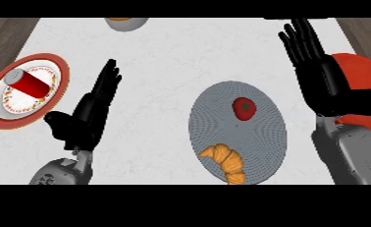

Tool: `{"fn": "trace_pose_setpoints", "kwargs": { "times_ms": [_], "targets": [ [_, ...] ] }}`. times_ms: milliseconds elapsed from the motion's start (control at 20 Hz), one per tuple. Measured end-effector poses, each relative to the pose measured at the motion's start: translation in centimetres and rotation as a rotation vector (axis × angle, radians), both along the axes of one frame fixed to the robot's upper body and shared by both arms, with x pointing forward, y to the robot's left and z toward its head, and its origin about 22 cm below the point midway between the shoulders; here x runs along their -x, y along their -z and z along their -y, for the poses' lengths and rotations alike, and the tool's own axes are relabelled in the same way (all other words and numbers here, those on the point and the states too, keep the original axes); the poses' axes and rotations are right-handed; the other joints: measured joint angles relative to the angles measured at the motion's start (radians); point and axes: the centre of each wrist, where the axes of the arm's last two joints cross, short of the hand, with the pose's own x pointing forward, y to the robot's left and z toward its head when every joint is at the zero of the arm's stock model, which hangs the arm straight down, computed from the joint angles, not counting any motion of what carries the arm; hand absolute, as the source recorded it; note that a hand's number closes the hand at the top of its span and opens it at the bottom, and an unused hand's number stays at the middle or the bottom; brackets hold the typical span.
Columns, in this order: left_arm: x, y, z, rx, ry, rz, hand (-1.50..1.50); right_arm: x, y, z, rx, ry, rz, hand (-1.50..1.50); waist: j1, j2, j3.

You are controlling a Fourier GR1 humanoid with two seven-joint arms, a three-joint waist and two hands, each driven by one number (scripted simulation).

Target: Pick the croissant from the placemat and place it in the bowl

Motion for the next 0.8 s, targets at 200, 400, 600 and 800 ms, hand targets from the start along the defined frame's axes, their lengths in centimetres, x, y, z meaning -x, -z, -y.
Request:
{"fn": "trace_pose_setpoints", "kwargs": {
  "times_ms": [200, 400, 600, 800],
  "targets": [
    [-0.5, 0.2, -0.5, -0.022, -0.016, 0.009, 0.00, 2.4, 2.9, -2.5, 0.151, -0.190, -0.081, 1.50, 0.005, -0.006, -0.003],
    [-0.6, 0.6, -1.2, -0.043, -0.029, 0.005, 0.00, 4.2, 4.6, -3.8, 0.453, -0.299, -0.063, -1.50, 0.002, -0.022, -0.010],
    [-0.5, 1.5, -1.8, -0.038, -0.054, -0.009, 0.00, 9.2, 9.4, -4.7, 0.343, -0.202, -0.020, -1.50, -0.025, -0.017, -0.005],
    [-0.2, 2.2, -1.8, -0.032, -0.045, -0.011, 0.00, 14.0, 11.8, -5.3, 0.237, -0.180, 0.068, -1.50, -0.018, -0.014, -0.003]
  ]
}}
